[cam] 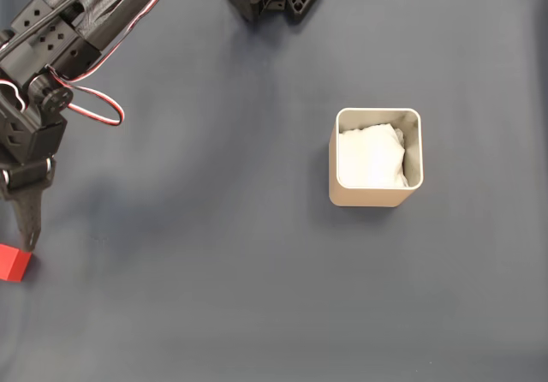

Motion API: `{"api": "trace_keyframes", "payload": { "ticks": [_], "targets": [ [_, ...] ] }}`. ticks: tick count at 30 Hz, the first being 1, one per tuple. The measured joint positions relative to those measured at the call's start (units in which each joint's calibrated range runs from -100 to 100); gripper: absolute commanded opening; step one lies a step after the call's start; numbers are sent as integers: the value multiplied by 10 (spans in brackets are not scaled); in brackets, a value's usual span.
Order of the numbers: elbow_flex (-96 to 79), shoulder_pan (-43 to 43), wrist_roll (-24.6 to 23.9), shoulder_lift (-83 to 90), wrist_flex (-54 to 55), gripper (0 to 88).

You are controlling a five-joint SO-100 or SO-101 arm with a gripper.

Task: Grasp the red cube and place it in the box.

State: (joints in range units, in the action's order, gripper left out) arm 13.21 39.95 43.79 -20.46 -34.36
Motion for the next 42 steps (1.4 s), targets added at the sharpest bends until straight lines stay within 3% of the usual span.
{"api": "trace_keyframes", "payload": {
  "ticks": [7,21,42],
  "targets": [
    [48,-5,13,-53,16,447],
    [149,-11,32,-142,33,492],
    [254,-2,-10,-229,45,488]
  ]
}}
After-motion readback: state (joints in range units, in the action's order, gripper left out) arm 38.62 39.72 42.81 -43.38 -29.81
